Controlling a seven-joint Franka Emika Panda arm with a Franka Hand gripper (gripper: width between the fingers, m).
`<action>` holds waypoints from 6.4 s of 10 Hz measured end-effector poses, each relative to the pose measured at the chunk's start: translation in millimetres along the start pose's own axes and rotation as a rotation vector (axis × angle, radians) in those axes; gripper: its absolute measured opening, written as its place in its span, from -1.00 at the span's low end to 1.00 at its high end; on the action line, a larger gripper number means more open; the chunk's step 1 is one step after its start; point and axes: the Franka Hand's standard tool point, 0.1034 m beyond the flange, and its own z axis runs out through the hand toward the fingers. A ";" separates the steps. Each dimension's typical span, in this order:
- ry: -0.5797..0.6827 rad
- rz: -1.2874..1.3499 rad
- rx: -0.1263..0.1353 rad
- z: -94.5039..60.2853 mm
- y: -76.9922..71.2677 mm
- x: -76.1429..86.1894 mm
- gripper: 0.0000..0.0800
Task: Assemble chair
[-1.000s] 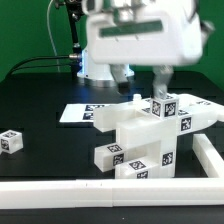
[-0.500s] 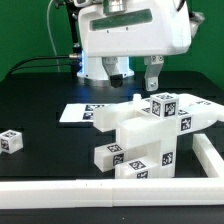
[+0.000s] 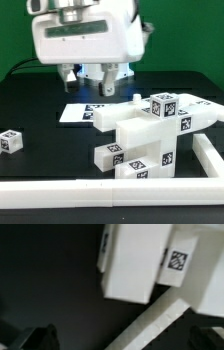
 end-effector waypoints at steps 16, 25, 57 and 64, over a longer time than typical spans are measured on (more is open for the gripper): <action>-0.091 -0.021 -0.094 64.3 151.7 28.8 0.62; -0.119 0.033 -0.117 88.2 179.8 17.7 0.41; -0.372 -2.054 -0.052 76.7 204.0 -54.2 0.27; -0.371 -1.264 -0.152 75.0 179.5 -59.8 0.62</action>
Offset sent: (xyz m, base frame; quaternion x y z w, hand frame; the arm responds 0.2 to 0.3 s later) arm 0.0000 0.0000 0.0000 0.0000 0.0000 0.0000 1.0000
